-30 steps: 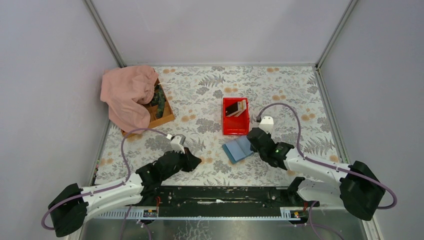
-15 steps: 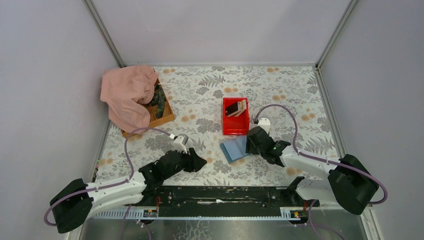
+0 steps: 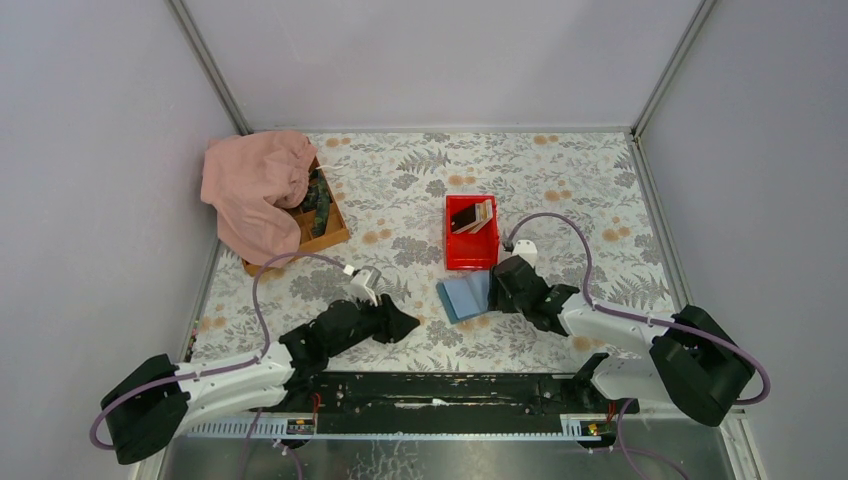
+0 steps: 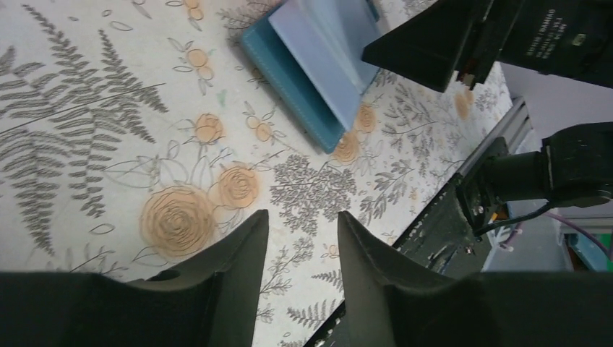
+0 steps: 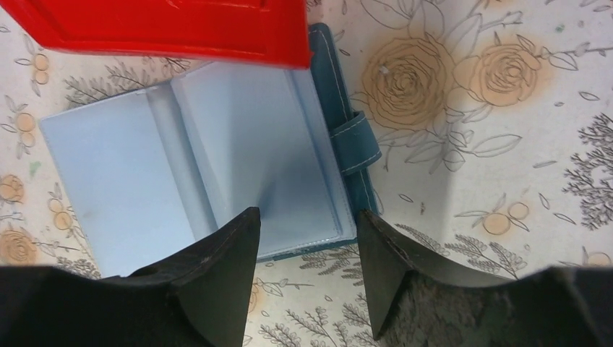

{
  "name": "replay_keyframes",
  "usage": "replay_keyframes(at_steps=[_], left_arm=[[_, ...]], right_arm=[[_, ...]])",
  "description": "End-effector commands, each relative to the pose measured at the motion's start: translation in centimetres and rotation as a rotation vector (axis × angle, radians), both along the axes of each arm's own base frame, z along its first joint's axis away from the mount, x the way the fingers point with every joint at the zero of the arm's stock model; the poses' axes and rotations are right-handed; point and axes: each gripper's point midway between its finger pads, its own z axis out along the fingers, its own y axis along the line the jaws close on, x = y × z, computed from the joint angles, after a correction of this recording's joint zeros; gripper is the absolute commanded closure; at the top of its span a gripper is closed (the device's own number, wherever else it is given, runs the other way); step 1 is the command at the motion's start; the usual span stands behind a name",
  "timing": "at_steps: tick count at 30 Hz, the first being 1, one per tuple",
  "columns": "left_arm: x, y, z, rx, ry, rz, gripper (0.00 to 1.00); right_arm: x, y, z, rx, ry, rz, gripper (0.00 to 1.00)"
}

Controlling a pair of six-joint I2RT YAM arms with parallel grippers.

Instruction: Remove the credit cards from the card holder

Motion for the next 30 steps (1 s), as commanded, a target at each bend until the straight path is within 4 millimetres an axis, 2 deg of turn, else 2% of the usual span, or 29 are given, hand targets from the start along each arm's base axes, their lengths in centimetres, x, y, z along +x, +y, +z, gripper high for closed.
replay_keyframes(at_steps=[1,3,5,9,12,16,17,23,30], left_arm=[[0.4,-2.4,3.8,-0.117,-0.103,-0.077,0.57],[0.8,-3.1,4.2,-0.118,-0.109,-0.082,0.66],[1.3,-3.8,4.4,-0.117,-0.113,-0.087,0.73],[2.3,-5.5,4.9,-0.137,-0.113,-0.09,0.86],[3.0,-6.9,5.3,-0.158,-0.114,-0.1,0.92],[3.7,-8.7,4.5,-0.151,-0.096,-0.129,0.95],[4.0,-9.0,4.6,-0.154,-0.099,-0.128,0.96],[5.4,-10.0,2.0,-0.088,-0.067,-0.11,0.99],[5.6,-9.0,-0.5,-0.065,-0.02,-0.084,1.0]], right_arm=[[-0.2,0.7,-0.7,0.025,0.024,0.019,0.41],[-0.2,0.8,-0.6,0.032,0.022,0.026,0.42],[-0.2,1.1,-0.4,0.048,0.016,0.035,0.46],[-0.3,1.1,-0.2,0.058,0.005,0.041,0.68],[-0.3,1.0,-0.2,0.059,0.003,0.04,0.83],[-0.3,1.1,0.0,0.07,-0.005,0.046,0.94],[-0.3,1.2,0.1,0.076,-0.01,0.048,0.95],[-0.1,1.7,1.4,0.115,-0.05,0.066,1.0],[-0.7,2.2,3.2,0.175,-0.067,0.097,1.0]])
